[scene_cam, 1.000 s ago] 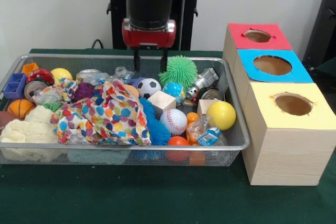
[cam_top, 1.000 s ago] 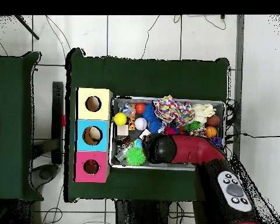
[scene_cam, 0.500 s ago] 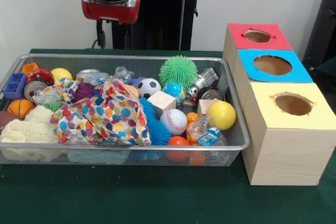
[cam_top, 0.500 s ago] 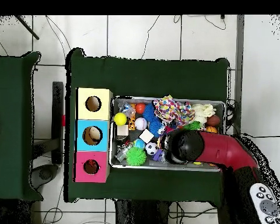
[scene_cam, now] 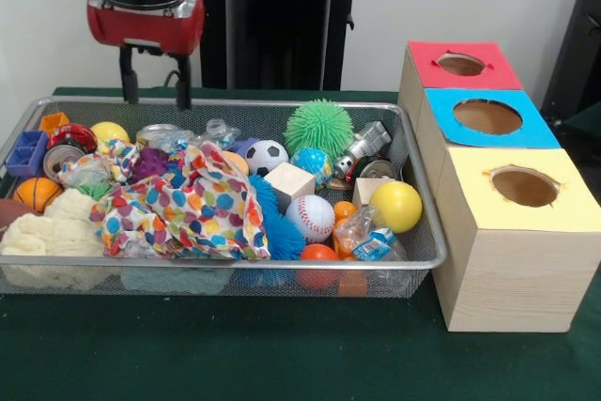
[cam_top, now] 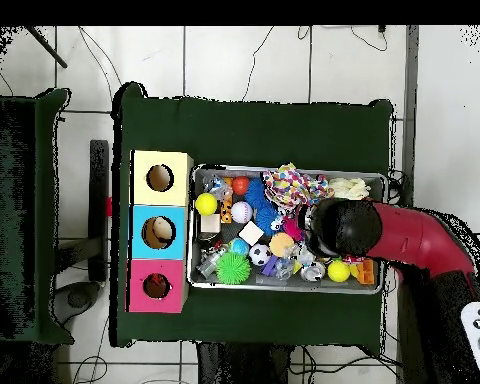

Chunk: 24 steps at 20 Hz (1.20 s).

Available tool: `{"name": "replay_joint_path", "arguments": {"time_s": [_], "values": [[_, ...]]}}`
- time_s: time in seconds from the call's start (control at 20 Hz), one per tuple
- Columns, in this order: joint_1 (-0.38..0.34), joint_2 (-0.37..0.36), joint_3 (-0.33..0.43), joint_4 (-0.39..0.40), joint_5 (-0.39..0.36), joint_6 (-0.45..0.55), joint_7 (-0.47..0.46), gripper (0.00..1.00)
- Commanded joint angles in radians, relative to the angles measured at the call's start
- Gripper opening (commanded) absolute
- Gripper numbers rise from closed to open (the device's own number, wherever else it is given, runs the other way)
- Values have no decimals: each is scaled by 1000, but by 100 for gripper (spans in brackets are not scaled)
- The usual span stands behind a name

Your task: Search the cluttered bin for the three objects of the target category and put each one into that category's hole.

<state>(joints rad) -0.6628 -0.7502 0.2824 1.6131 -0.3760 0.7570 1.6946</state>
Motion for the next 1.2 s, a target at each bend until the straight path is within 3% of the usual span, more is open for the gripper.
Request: {"name": "replay_joint_path", "arguments": {"time_s": [0.05,0.25,1.2], "values": [[-59,128,142,-146,-108,85,-364,100],[-92,175,175,-185,-132,91,-394,100],[-142,231,236,-270,-183,141,-447,100]]}}
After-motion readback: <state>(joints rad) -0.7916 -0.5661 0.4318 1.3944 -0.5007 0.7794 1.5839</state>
